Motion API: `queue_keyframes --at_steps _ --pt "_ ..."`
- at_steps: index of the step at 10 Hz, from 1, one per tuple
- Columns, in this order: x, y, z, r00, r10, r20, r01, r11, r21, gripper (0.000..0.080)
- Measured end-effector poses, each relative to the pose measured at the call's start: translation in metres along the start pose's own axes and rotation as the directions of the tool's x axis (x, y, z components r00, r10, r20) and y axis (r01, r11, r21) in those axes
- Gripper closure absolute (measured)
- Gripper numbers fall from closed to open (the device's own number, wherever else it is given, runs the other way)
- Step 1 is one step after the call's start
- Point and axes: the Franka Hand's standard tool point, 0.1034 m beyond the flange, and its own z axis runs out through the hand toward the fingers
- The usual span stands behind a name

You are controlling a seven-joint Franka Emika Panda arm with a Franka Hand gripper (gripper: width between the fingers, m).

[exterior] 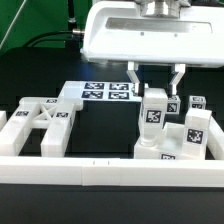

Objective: Assemble chair

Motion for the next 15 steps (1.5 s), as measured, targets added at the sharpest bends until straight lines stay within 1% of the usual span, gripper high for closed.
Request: queue_keyframes --at_steps 3,8,9,10,11,12,14,15 --pt "-0.005 0.0 0.006 1.0 -0.004 0.009 0.004 1.0 -0.003 0.0515" --pt "-0.006 -0.002 0.008 1.0 -0.01 -0.012 0.01 1.0 -0.006 0.0515" --pt "-0.006 -0.002 0.008 1.0 -0.01 -0.012 0.01 1.0 -0.006 0.0354" --pt "-0.006 -0.002 0.008 1.0 -0.01 -0.012 0.01 1.0 -0.006 0.0354" --pt "-0.006 -0.001 0.008 1.0 -0.01 -0.009 0.01 1.0 -0.006 0.0228" --pt "-0.003 0.007 0.005 1.0 0.002 -0.002 -0.003 1.0 -0.007 0.0167" --pt "0.002 0.018 -0.003 1.0 0.002 0.028 -0.002 1.0 -0.001 0.0155" --pt "0.007 0.021 -0.009 1.0 -0.006 0.029 0.006 1.0 0.002 0.015"
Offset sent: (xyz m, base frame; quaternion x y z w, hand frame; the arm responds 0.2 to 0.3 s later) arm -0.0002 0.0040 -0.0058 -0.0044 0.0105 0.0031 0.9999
